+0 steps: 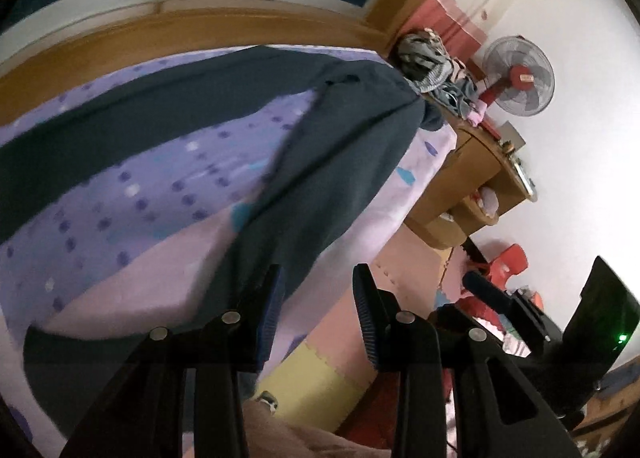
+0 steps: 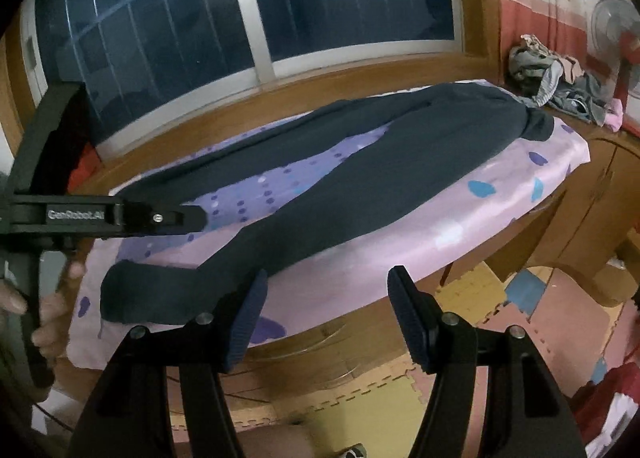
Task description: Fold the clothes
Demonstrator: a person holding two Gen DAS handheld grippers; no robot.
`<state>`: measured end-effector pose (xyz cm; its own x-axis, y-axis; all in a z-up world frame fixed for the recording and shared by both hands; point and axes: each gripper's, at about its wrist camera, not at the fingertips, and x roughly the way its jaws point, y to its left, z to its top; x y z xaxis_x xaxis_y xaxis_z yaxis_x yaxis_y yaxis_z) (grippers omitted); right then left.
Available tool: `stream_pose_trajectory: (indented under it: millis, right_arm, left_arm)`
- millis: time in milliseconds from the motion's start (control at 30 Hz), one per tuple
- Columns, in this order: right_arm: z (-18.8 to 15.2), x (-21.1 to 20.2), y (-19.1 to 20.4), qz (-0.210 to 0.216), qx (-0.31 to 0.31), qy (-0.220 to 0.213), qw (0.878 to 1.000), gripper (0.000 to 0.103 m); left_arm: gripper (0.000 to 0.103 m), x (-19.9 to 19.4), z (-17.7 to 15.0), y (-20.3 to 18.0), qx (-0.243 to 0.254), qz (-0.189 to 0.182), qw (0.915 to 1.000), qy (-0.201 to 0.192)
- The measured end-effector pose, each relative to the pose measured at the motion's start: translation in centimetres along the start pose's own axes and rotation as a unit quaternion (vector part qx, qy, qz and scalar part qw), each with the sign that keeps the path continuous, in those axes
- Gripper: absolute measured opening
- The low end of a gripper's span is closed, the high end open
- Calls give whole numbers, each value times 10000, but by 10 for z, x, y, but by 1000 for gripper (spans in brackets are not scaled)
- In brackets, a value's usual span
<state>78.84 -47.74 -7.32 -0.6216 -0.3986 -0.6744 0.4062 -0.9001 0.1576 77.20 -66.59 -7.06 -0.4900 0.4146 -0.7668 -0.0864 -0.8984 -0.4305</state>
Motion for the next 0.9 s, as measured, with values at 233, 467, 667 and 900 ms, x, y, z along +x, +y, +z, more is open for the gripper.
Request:
stream_pose_trajectory:
  millis: [233,467,667,900]
  right_arm:
    - [21,22,-59,-76,53,94,9999,63]
    - [68,66,-129,-210,-267,440,9985,63]
    - [122,93,-200,-328,-135,337,9988,63]
    - [159,121,-260,-55,-30,426,9991,63]
  left_arm:
    - [35,58,40,-26,-16,-77,10000,-8]
    - [35,135,109,-32,-587,-351,9976,-149]
    - [35,192,166,-51,-586,-374,9975,133]
    - [35,223,195,-66,-632,-28,9980,79]
